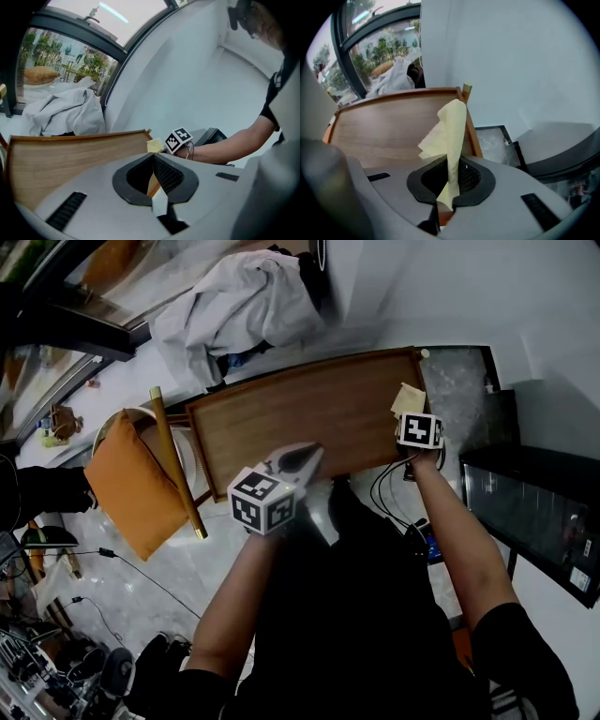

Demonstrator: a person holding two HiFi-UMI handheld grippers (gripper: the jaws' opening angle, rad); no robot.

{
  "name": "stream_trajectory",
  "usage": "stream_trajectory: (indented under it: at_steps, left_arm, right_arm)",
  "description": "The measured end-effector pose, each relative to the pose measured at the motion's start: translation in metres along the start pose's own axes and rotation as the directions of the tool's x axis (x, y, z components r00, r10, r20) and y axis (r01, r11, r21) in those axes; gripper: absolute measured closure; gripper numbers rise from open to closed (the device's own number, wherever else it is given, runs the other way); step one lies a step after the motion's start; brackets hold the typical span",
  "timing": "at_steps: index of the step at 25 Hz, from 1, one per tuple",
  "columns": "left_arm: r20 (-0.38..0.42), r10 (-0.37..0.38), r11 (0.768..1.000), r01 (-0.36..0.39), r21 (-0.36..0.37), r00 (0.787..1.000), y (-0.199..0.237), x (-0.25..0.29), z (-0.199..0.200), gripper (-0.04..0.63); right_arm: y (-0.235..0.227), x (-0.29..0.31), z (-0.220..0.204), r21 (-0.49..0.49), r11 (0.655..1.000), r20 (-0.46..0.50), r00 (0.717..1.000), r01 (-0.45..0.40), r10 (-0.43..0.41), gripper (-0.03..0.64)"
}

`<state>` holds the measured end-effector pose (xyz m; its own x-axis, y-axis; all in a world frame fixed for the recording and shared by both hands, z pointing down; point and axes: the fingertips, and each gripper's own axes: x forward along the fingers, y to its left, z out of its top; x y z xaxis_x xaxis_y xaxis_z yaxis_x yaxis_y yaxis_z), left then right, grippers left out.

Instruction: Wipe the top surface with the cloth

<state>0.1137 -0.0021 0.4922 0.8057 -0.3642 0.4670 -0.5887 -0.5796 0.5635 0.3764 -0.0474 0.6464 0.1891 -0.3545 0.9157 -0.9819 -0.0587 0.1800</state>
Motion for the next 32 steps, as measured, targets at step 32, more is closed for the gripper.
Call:
stream_trajectory:
  at_steps: [32]
  left_arm:
    - [0.022, 0.244, 0.959, -0.237, -0.157, 0.97, 0.101, -0.243, -0.071, 0.583]
  right_arm:
    - [0.523, -0.14, -0.064, -0.257, 0.659, -0.1, 0.697, -0.707, 0.71, 0.584]
